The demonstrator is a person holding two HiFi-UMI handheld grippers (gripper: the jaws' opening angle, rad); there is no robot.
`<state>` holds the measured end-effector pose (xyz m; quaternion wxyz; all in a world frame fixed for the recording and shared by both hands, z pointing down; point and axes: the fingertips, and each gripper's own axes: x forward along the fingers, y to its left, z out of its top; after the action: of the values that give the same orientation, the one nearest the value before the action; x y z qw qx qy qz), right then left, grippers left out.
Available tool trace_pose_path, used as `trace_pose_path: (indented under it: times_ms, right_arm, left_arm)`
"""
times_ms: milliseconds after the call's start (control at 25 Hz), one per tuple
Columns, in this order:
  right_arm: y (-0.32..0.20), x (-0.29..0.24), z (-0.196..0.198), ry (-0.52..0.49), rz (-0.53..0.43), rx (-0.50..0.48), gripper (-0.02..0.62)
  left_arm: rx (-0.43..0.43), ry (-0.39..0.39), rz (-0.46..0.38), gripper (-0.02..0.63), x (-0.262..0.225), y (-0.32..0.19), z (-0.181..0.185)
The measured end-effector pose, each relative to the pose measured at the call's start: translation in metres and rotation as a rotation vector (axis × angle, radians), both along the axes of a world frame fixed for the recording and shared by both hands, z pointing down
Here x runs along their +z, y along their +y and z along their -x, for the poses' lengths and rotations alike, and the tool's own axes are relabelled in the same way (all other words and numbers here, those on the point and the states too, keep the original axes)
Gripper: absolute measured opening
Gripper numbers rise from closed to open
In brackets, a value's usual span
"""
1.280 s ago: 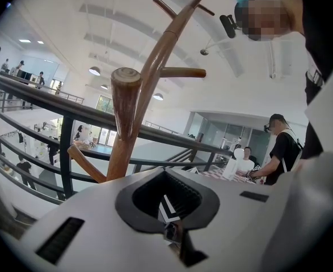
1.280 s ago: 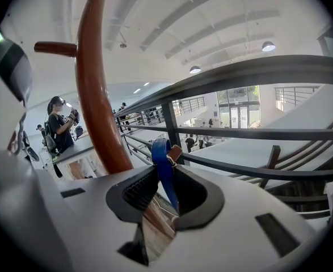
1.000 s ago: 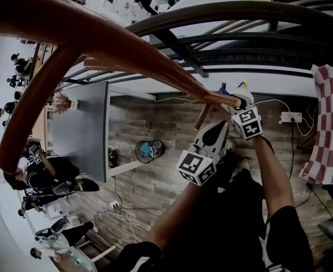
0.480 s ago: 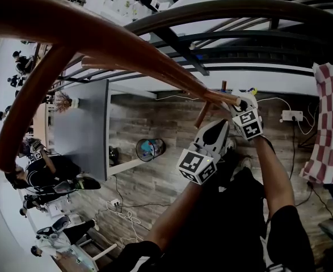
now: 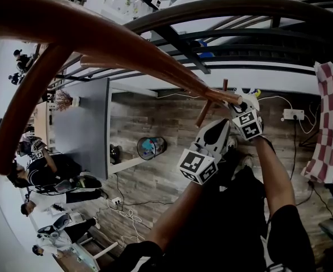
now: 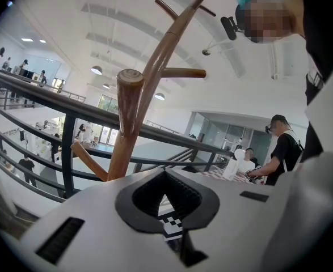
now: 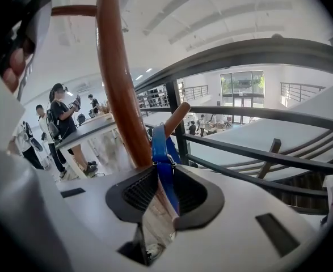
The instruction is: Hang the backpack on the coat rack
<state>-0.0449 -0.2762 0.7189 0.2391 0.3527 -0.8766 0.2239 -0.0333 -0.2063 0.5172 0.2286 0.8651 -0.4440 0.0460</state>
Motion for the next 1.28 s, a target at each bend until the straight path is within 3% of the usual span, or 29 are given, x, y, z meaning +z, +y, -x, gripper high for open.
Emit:
trace_pose_path:
  times_ms: [1280]
  right_arm:
    - [0.005,0.031,0.008,0.073,0.039,0.044,0.097]
  left_arm:
    - [0.000,0.011,0.017,0.006,0.005,0.007,0.021]
